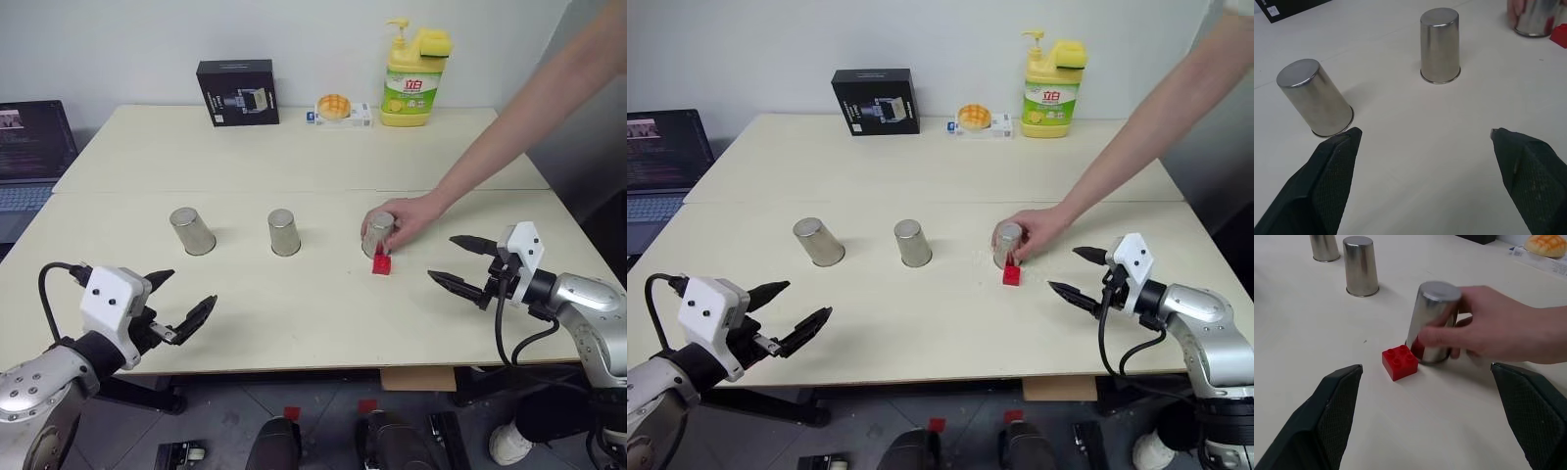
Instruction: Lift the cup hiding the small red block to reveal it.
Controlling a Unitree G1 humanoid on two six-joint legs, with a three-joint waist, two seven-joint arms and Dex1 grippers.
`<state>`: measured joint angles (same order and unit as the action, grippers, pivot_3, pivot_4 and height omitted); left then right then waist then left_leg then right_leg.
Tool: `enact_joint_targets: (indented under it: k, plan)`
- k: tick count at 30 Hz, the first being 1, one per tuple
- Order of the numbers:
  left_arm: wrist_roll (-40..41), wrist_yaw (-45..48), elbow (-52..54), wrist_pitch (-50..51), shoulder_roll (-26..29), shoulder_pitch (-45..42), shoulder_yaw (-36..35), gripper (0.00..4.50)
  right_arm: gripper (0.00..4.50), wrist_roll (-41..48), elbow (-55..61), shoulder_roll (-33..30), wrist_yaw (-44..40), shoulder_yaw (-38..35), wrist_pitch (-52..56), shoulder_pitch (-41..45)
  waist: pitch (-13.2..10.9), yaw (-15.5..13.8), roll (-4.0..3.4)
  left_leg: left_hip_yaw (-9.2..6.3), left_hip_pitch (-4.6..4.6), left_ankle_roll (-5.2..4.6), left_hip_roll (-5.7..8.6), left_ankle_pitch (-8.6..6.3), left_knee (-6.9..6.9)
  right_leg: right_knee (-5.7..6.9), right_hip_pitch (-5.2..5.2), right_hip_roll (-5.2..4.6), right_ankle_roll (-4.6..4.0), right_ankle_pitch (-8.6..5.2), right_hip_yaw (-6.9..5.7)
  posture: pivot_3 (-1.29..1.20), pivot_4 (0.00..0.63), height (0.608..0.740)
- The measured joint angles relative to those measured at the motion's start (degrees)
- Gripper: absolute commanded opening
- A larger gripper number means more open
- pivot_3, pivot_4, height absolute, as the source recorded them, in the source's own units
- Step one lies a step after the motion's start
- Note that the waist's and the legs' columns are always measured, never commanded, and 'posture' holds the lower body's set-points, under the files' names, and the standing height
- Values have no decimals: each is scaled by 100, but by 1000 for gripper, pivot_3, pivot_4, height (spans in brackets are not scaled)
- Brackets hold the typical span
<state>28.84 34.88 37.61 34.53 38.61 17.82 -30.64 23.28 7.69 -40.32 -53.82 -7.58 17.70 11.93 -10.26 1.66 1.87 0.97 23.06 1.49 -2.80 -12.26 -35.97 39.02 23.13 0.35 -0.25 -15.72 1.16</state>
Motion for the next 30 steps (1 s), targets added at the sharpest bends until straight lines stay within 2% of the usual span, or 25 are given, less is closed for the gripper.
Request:
enact_joint_targets:
  k: [30]
  plan:
    - [-111, 69, -165, -147, -2, -76, 156, 4500, 4462, -78, -380, 11, -133, 0, -474, -115, 0, 0, 0, 1, 0, 0, 0, 0, 0, 0, 0, 0, 0, 0, 1, 0, 150, 740]
